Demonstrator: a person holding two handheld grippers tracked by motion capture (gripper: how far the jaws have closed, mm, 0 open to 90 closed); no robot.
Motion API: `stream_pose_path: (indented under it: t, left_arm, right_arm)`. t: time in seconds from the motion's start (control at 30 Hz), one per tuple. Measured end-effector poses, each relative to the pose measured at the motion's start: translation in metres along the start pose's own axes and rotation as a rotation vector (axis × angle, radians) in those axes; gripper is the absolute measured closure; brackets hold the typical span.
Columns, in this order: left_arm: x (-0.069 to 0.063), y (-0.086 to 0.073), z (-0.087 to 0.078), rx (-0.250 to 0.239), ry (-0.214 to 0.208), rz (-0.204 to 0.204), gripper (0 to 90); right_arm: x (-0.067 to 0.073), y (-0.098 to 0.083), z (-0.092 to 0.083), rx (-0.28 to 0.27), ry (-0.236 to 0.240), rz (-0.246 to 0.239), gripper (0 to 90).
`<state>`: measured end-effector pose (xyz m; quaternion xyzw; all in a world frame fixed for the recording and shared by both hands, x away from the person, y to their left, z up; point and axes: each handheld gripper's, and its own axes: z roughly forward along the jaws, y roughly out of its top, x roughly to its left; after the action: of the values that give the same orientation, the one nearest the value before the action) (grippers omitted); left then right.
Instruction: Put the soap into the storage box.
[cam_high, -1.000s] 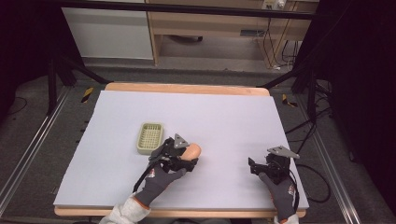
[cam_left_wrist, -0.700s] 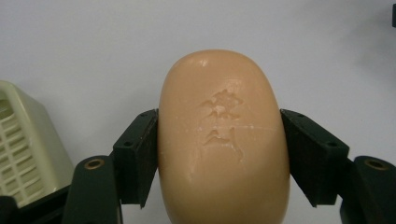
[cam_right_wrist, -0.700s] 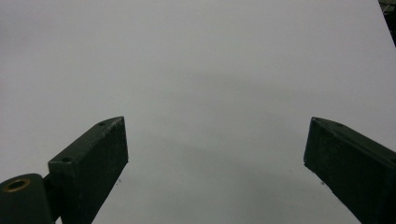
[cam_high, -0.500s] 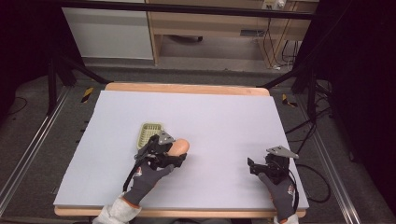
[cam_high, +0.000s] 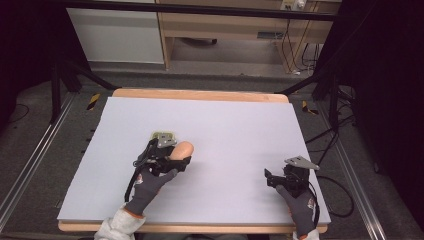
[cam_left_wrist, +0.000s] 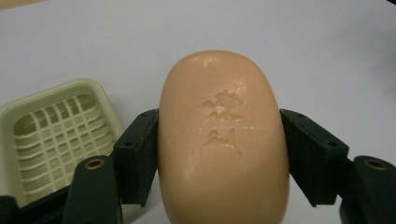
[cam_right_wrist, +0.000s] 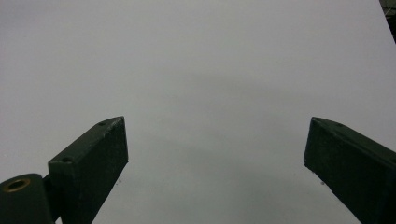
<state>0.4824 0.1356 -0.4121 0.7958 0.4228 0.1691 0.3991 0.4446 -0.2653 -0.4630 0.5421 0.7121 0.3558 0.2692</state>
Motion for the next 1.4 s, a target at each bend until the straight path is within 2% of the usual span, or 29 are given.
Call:
stream_pose_path:
  t: [0.53, 0.9, 1.4]
  left_arm:
    - [0.036, 0.003, -0.005, -0.023, 0.070, -0.064, 31.8]
    - [0.056, 0.002, 0.002, -0.020, 0.118, -0.082, 31.8]
    - [0.076, -0.007, 0.015, 0.017, 0.152, -0.110, 31.8]
  right_arm:
    - [0.002, 0.000, 0.001, 0.000, -0.001, -0.014, 6.8]
    - [0.002, 0.000, 0.002, 0.004, 0.001, -0.011, 6.8]
    - [0.003, 0.000, 0.003, 0.008, 0.001, -0.013, 6.7]
